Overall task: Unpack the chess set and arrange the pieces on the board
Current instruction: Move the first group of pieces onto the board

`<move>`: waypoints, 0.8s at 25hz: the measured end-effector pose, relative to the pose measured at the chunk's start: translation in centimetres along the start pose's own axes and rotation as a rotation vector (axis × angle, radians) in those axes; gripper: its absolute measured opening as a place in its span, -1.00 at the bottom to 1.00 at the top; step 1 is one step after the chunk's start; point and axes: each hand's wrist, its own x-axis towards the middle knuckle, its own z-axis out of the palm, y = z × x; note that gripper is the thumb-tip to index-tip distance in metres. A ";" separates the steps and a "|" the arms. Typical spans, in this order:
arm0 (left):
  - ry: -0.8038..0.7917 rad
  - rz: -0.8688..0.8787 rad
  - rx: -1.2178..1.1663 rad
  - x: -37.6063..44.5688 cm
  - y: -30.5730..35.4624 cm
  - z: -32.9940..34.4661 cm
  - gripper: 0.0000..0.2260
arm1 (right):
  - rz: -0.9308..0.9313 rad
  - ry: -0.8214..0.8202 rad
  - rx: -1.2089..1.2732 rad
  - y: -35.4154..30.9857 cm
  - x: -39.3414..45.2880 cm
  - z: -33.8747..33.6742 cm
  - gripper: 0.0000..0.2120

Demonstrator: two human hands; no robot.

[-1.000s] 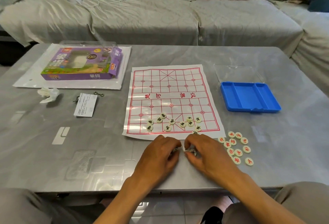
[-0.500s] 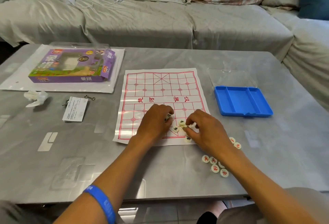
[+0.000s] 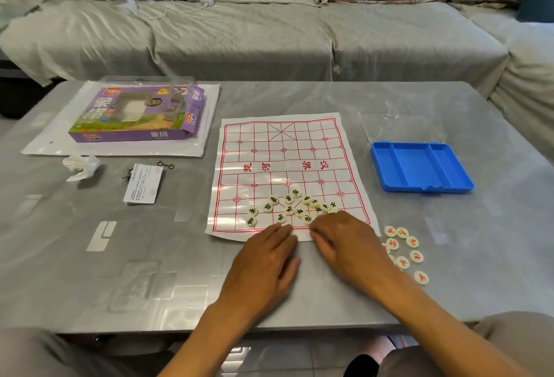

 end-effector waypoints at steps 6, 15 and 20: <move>-0.081 -0.025 0.118 -2.8 -0.8 0.2 -0.50 | -0.039 -0.104 -0.148 -1.9 -3.8 3.9 -0.34; -0.050 -0.035 0.051 -5.6 -1.6 -2.0 -0.57 | -0.021 -0.062 -0.160 -5.4 -6.5 4.9 -0.40; 0.013 -0.024 0.008 -5.4 -1.5 -1.4 -0.60 | -0.034 0.051 -0.103 -2.9 -6.6 2.3 -0.65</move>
